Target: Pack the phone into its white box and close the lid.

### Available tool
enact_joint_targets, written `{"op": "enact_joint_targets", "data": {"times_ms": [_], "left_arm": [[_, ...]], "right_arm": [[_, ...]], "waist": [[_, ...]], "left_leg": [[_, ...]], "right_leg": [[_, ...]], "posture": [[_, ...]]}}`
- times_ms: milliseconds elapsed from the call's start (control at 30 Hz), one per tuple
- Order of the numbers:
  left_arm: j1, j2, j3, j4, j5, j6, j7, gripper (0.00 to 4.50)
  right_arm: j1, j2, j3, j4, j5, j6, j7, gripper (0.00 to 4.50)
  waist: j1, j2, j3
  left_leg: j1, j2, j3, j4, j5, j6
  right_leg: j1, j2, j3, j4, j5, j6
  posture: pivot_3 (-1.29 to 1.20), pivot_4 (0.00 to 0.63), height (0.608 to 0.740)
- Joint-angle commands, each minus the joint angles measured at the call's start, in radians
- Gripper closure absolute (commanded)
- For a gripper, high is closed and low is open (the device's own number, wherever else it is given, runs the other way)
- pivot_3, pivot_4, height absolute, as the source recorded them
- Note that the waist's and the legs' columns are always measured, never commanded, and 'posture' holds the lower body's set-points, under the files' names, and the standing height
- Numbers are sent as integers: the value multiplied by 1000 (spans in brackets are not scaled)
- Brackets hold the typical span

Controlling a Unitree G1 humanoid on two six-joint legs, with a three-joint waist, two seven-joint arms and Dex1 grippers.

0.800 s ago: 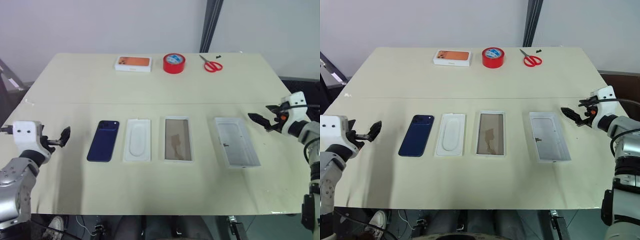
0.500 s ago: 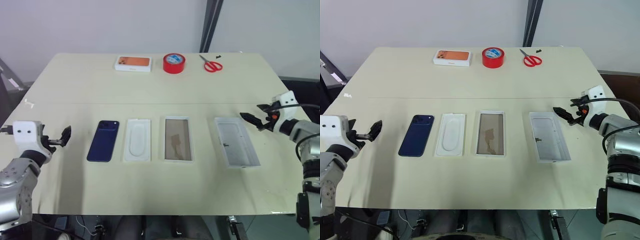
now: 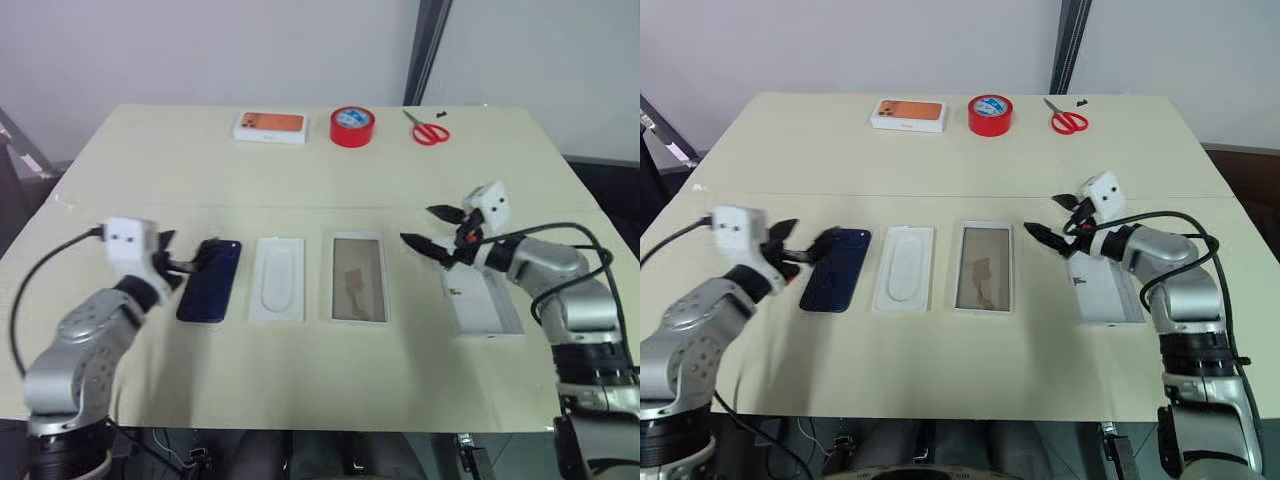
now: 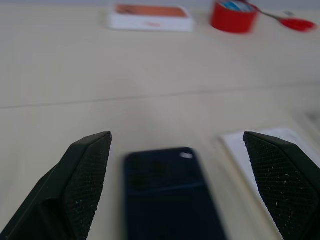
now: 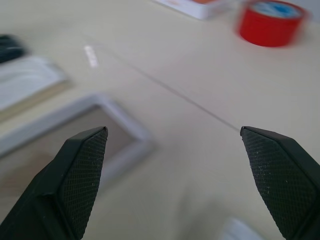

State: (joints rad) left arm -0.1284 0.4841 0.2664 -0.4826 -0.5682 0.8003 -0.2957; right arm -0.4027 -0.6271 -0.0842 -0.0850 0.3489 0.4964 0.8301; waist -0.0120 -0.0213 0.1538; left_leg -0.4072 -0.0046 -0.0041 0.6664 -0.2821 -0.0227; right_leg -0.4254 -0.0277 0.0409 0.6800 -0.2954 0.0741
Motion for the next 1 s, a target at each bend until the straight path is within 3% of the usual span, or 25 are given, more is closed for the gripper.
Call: {"op": "enact_joint_targets", "data": {"times_ms": [33, 200, 333, 733, 1000], "left_arm": [[-49, -29, -85, -74, -58, 155, 49, 70], [-133, -162, -42, -60, -161, 424, 185, 70], [-176, -223, -25, -62, -155, 571, 266, 70], [-212, -325, 57, -102, -148, 625, 314, 70], [-270, -366, 175, -114, -167, 682, 331, 70]], "right_arm": [[37, 0, 44, -157, 3, 25, -17, 54], [84, -9, 82, -280, 17, 63, -22, 54], [99, -16, 81, -284, 9, 64, -25, 54], [100, -17, 104, -269, -3, 46, -10, 54], [99, -11, 115, -265, -5, 42, -10, 54]], "waist": [[-2, 0, 0], [-7, 0, 0], [-3, 0, 0], [-2, 0, 0], [-2, -1, 0]], "left_leg": [[0, 0, 0, 0, 0, 0], [1, 0, 0, 1, 0, 0], [1, 0, 0, 1, 0, 0], [1, 0, 0, 1, 0, 0], [1, 0, 0, 1, 0, 0]], "right_leg": [[0, 0, 0, 0, 0, 0], [0, 1, 0, 2, 0, 0], [0, 1, 0, 2, 0, 0], [0, 1, 0, 2, 0, 0], [0, 1, 0, 2, 0, 0]], "posture": [[0, 150, 733], [0, 150, 733], [0, 150, 733], [0, 150, 733], [0, 150, 733]]}}
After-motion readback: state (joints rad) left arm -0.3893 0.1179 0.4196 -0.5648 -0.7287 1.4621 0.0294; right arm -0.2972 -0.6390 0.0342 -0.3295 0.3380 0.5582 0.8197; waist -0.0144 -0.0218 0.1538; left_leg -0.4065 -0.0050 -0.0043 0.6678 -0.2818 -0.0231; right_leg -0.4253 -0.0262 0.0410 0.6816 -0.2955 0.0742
